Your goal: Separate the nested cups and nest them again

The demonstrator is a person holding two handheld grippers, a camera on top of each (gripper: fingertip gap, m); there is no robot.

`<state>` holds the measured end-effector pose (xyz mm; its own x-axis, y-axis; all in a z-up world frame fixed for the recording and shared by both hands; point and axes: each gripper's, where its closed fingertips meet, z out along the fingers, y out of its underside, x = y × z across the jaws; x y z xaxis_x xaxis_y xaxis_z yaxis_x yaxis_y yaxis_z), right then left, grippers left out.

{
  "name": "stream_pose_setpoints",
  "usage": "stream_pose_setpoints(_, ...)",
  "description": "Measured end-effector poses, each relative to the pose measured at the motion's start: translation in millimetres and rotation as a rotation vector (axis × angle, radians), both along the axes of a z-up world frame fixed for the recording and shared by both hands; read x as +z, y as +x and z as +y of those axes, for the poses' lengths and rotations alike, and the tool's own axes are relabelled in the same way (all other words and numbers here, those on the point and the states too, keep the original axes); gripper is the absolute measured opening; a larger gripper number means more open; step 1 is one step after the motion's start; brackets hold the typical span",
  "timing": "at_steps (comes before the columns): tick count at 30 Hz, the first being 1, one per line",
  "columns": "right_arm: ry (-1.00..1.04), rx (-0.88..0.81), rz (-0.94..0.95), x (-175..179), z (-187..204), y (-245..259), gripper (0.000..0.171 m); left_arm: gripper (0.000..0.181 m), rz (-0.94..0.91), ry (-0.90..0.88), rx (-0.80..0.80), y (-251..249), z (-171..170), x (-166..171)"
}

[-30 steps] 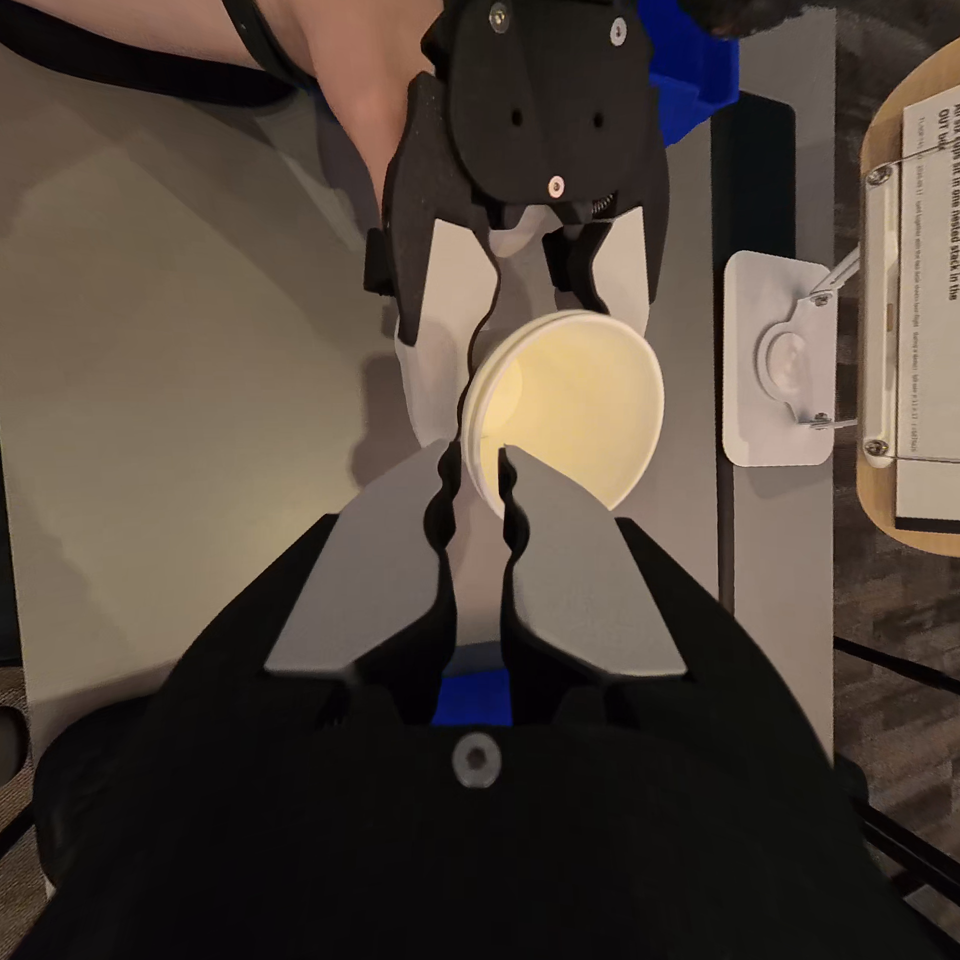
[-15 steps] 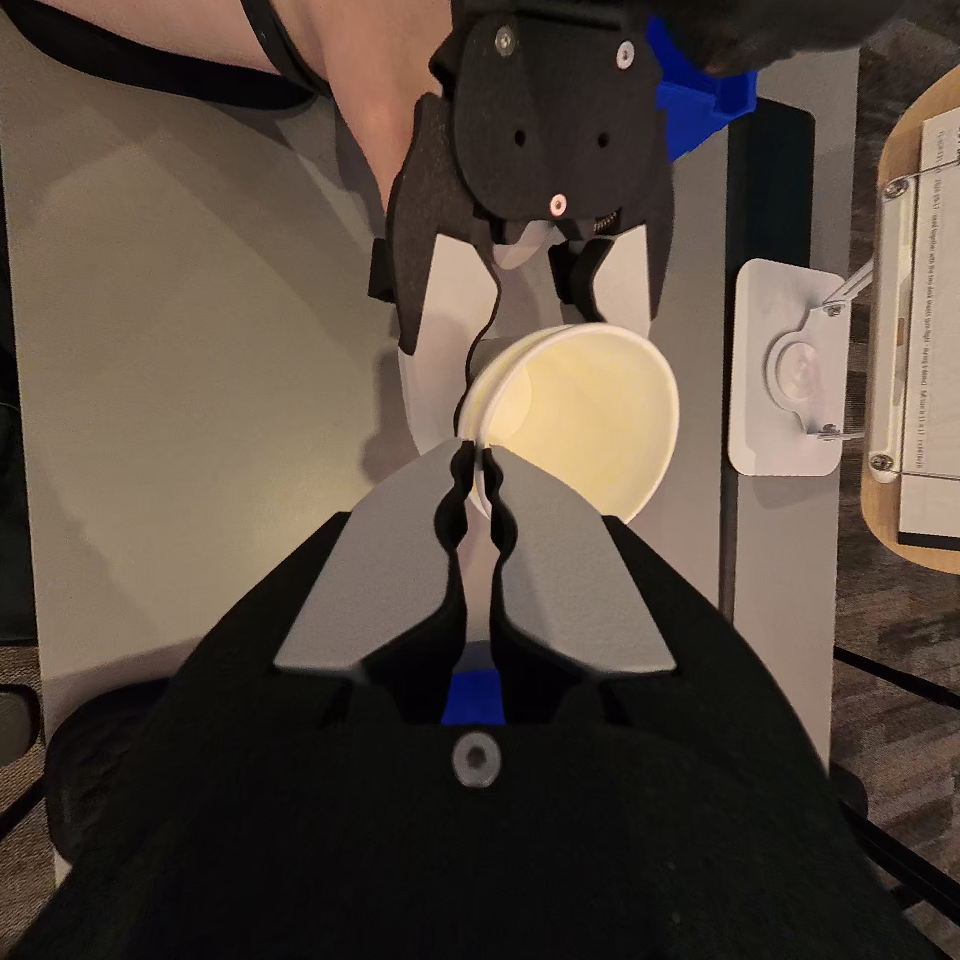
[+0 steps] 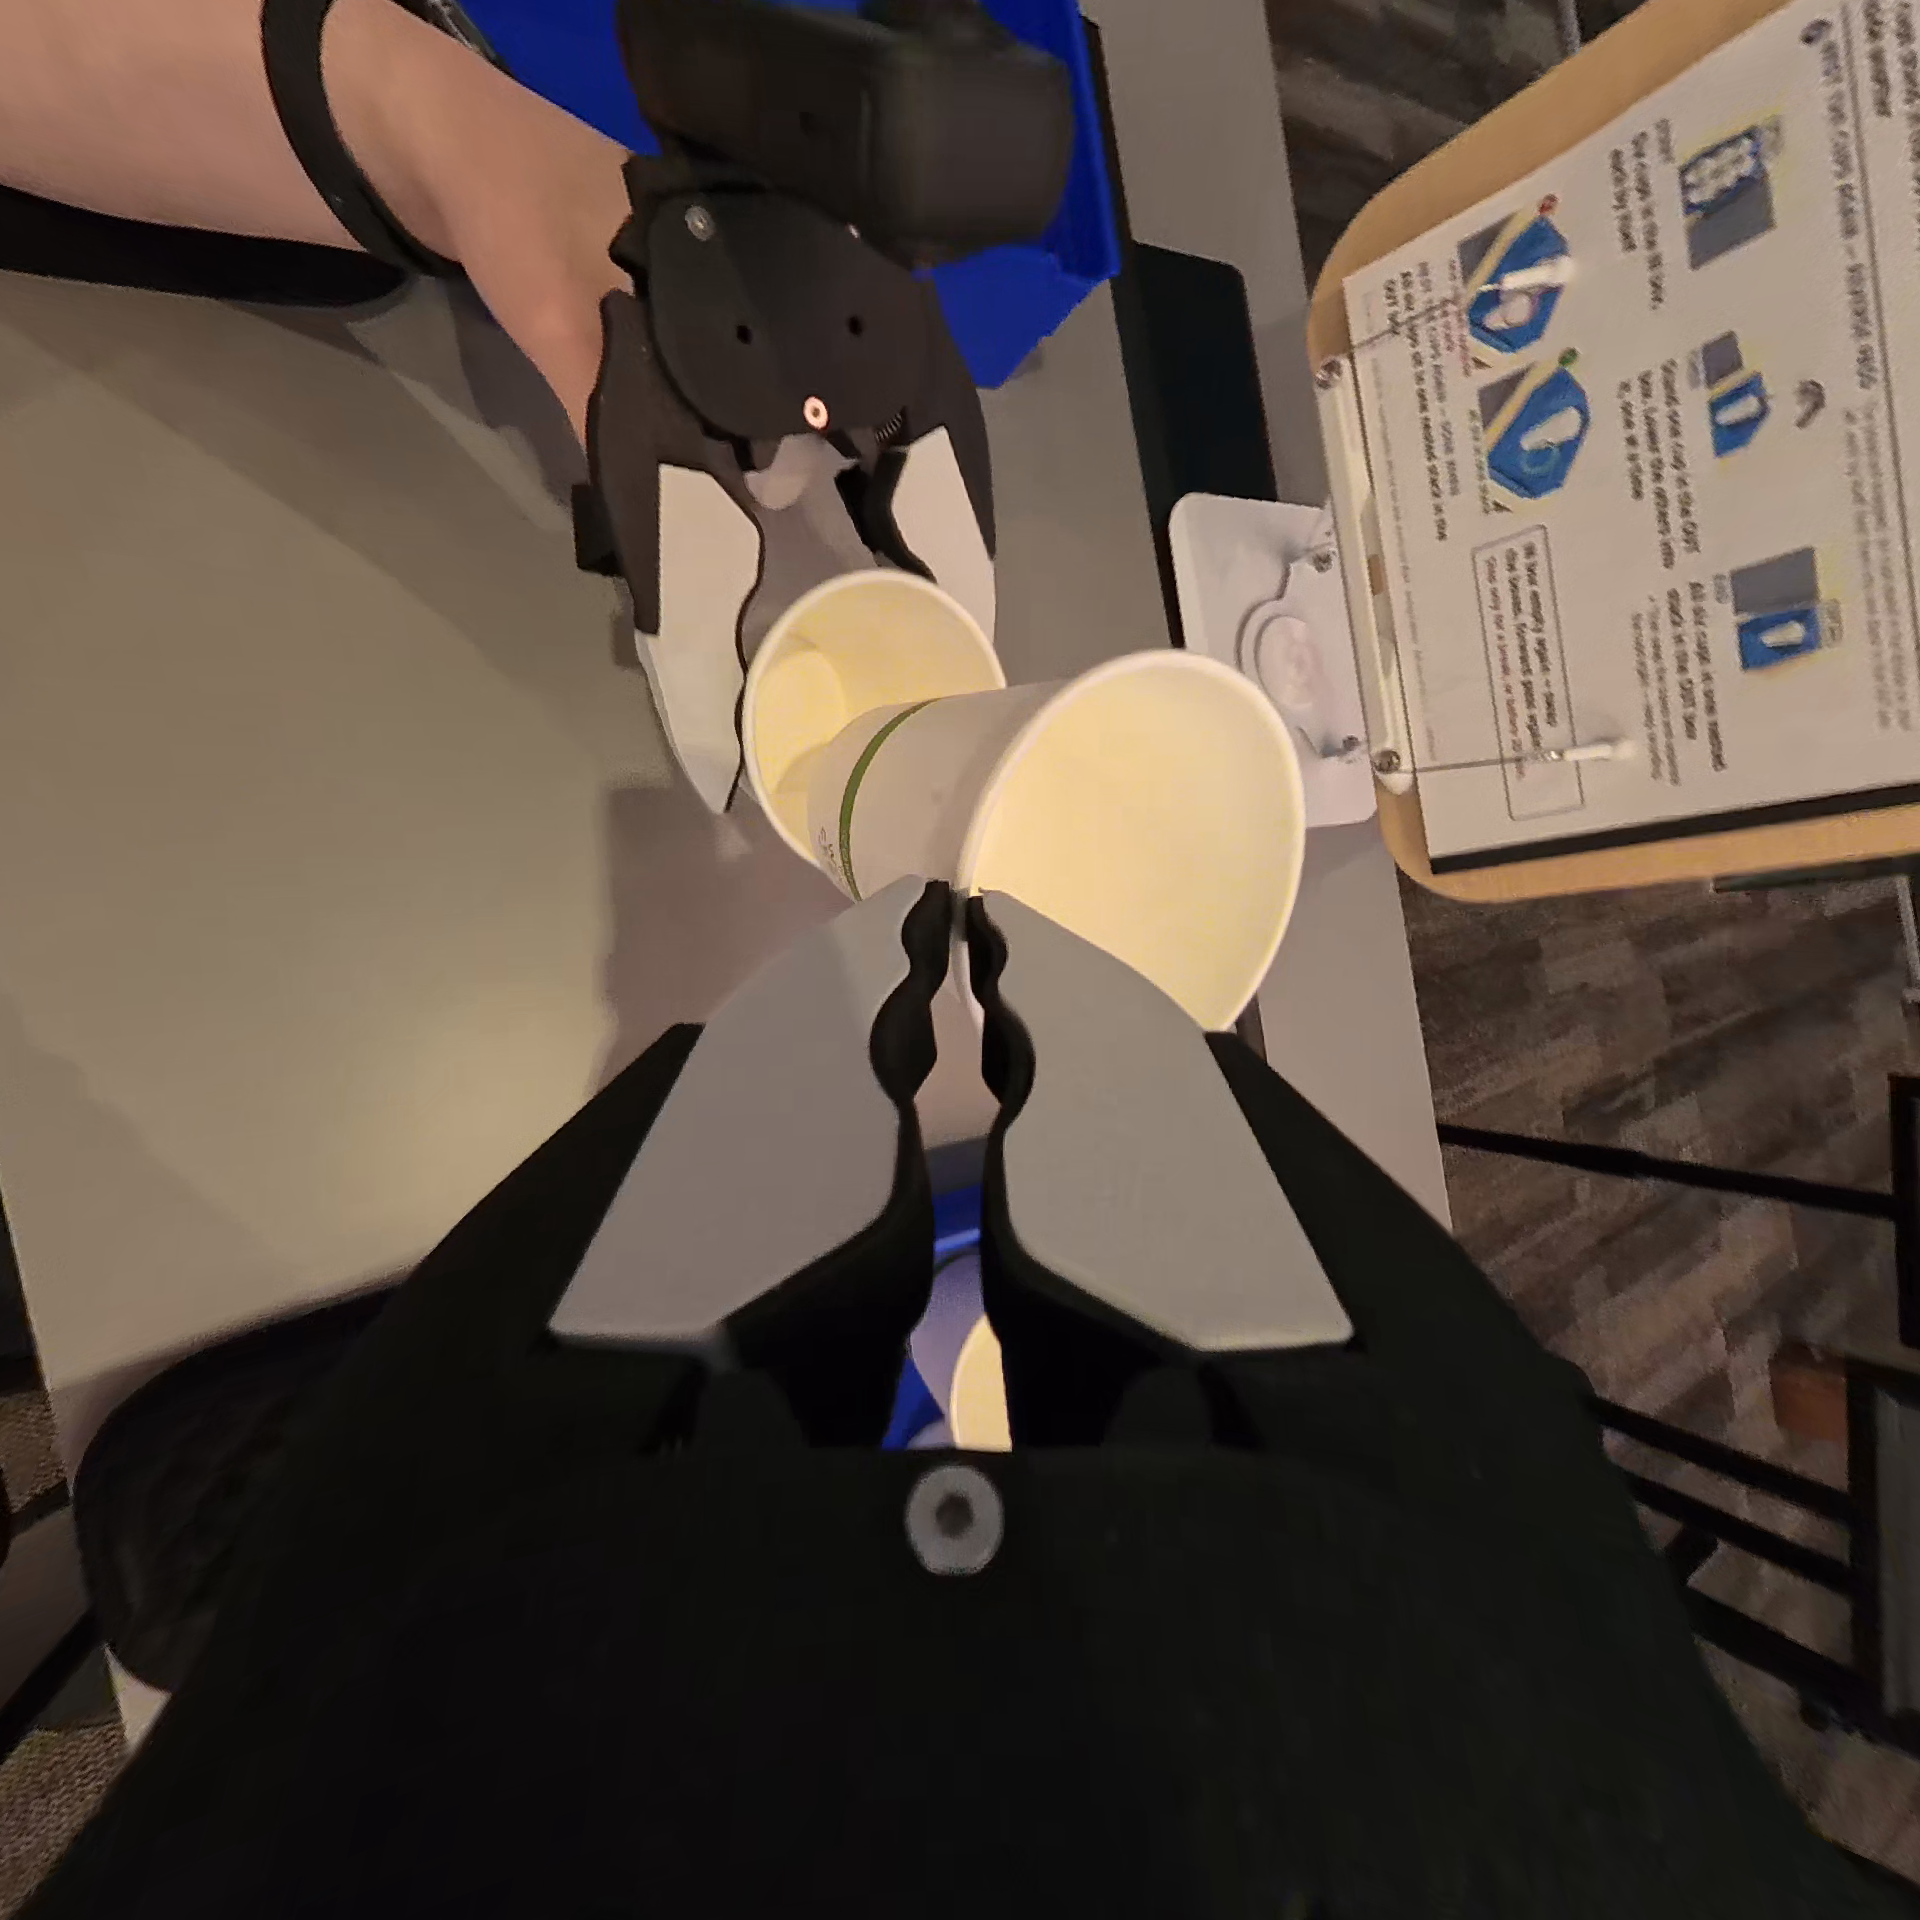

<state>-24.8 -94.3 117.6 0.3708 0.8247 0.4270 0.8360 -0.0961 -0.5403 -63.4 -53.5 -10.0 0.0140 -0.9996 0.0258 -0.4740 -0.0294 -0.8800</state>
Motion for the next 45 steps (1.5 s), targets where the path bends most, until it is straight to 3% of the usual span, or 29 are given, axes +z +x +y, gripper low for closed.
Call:
stream_pose_setpoints(9, 0.021, -0.283, -0.053, -8.7, -35.0, 106.9, 0.003, 0.093, -0.024, -0.003, 0.007, -3.3, 2.4, 8.0)
stream_pose_setpoints(14, -0.027, -0.443, -0.142, -36.2, -67.8, 171.3, 0.003, 0.093, -0.016, -0.002, 0.011, -2.7, 3.2, 5.7)
stream_pose_setpoints(20, -0.041, -0.555, -0.19, -77.6, -95.9, 214.5, 0.003, 0.093, -0.014, 0.006, 0.016, -3.5, 3.6, 6.6)
stream_pose_setpoints(31, -0.103, -0.59, -0.334, -140.1, -110.6, 240.3, 0.003, 0.093, -0.014, -0.002, 0.019, -4.2, 5.4, 5.6)
stream_pose_setpoints(45, -0.169, -0.587, -0.34, -165.9, -119.2, 246.0, 0.003, 0.093, -0.007, 0.0, 0.013, -3.5, 3.7, 4.3)
